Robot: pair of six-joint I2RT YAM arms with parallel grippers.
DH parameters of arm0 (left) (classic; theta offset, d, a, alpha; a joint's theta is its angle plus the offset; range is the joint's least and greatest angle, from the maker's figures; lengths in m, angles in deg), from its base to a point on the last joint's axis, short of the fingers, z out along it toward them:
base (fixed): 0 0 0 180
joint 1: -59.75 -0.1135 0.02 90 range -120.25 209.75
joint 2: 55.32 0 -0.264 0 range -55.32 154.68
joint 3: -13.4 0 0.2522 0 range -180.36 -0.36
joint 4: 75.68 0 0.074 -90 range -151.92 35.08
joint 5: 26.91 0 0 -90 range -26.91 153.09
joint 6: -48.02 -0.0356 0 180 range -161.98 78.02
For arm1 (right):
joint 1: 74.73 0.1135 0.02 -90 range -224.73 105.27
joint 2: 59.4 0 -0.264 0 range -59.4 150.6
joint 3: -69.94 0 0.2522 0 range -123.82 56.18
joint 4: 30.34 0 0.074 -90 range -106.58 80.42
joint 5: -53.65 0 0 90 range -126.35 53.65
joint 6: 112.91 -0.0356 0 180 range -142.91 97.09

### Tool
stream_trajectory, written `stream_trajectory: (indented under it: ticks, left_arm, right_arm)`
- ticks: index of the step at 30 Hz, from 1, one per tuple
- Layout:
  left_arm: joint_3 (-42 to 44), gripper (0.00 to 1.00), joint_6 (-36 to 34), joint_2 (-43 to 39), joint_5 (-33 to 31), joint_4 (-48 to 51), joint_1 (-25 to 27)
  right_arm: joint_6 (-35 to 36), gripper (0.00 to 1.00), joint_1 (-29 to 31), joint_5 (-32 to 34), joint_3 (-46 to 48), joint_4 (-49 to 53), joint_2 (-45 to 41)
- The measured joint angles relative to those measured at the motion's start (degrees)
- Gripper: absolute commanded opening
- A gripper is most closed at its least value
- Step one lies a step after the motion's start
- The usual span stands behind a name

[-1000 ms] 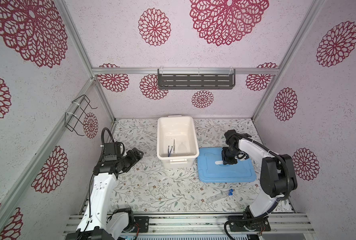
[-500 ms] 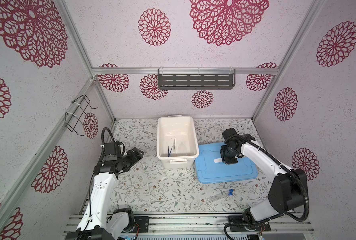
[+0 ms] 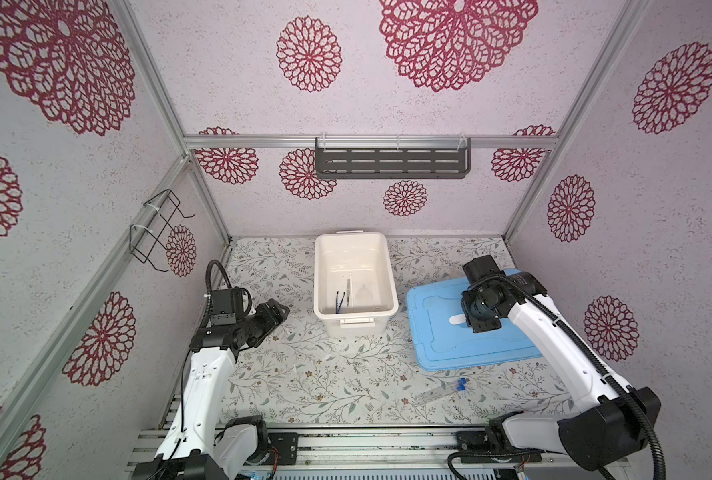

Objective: Organize the chemistry lab equipment
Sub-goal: 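Lift the blue lid by its handle with the right gripper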

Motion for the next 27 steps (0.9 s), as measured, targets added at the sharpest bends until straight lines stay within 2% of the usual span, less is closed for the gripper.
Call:
stream_trajectory:
  ticks: [9,15,22,27]
  left_arm:
    - [0.0,0.83,0.2,0.0,0.2,-0.3,0.0]
    - [0.0,0.83,0.2,0.0,0.2,-0.6,0.0]
    - [-0.9,0.83,0.2,0.2,-0.1,-0.3,0.0]
    - [-2.5,0.83,-0.2,0.4,-0.4,0.2,0.0]
  right_arm:
    - [3.6,0.18,0.0,3.1,-7.8,3.8,-0.1]
    - [6.5,0.20,0.3,2.9,-15.1,4.5,0.9]
    - [12.1,0.20,3.8,0.6,-23.9,4.1,7.2]
    - [17.2,0.21,6.7,-3.7,-27.8,0.7,10.8]
